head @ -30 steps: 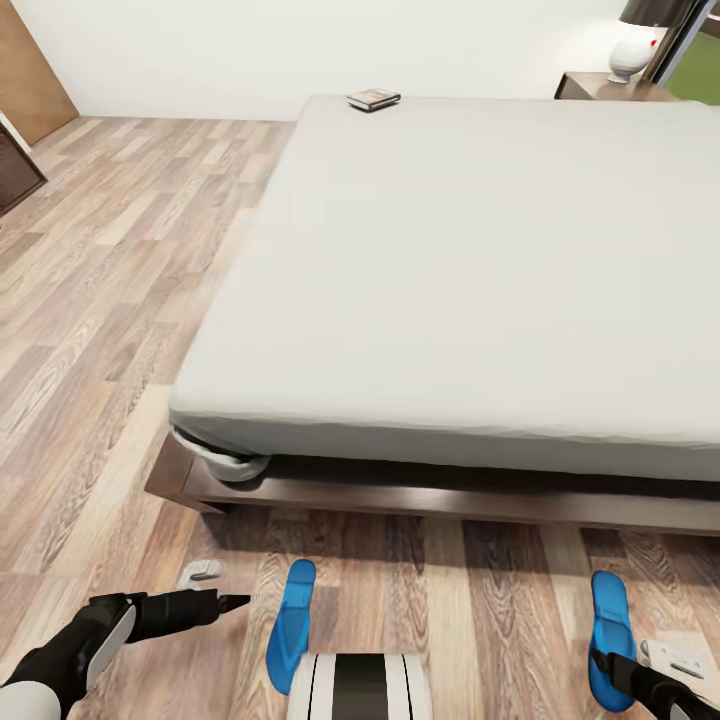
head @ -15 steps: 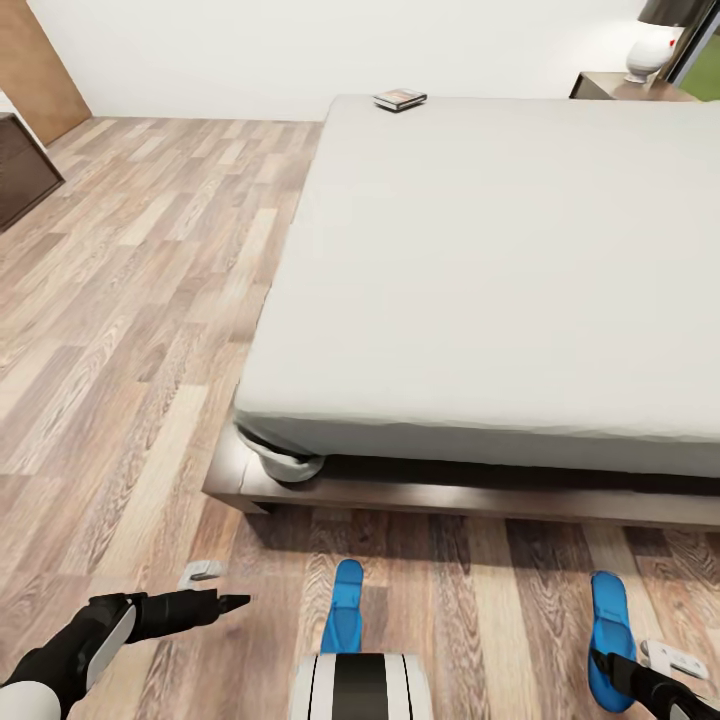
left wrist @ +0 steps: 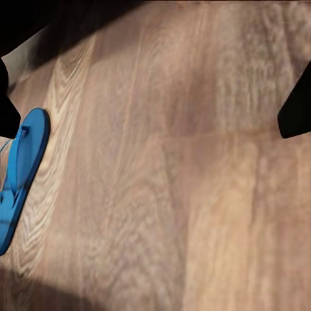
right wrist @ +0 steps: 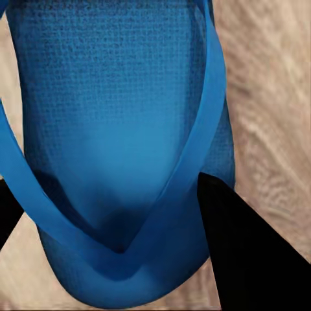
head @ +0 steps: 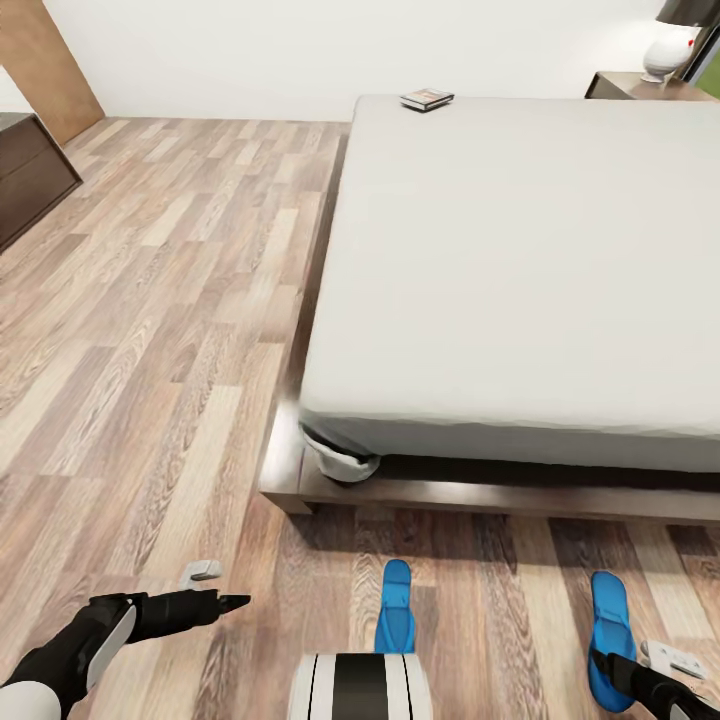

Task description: In the bedroom, move the book from the bed onto either nightstand, and place the two sandals side by side next to the bed.

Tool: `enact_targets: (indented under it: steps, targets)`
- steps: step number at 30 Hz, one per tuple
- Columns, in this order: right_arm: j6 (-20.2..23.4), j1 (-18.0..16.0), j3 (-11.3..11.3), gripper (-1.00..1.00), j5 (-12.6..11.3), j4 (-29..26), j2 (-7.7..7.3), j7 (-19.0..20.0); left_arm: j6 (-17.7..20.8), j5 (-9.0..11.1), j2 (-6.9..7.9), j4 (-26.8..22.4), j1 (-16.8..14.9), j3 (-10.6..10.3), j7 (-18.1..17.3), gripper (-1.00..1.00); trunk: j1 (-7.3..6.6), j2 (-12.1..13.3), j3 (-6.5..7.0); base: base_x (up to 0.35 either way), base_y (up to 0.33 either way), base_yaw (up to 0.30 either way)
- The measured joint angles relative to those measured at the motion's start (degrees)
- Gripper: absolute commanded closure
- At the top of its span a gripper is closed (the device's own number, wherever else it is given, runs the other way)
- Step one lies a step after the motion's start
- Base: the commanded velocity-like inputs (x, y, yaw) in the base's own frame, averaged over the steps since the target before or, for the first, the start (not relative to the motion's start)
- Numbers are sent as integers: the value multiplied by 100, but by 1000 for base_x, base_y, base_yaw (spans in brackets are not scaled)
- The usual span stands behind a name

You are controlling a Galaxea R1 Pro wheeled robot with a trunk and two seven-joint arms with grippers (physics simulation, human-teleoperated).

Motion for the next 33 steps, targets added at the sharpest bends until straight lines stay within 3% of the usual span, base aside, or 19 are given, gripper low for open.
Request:
enact_targets:
  steps: [24,33]
  targets:
    - [0,0,0,100,0,-8,-2,0,-9,0,-6,0,0,-5,18,-100,0,0,0,0,325,0]
    - [0,0,0,100,0,-6,1,0,-9,0,-6,0,0,-9,18,-100,-2,0,0,124,312,0]
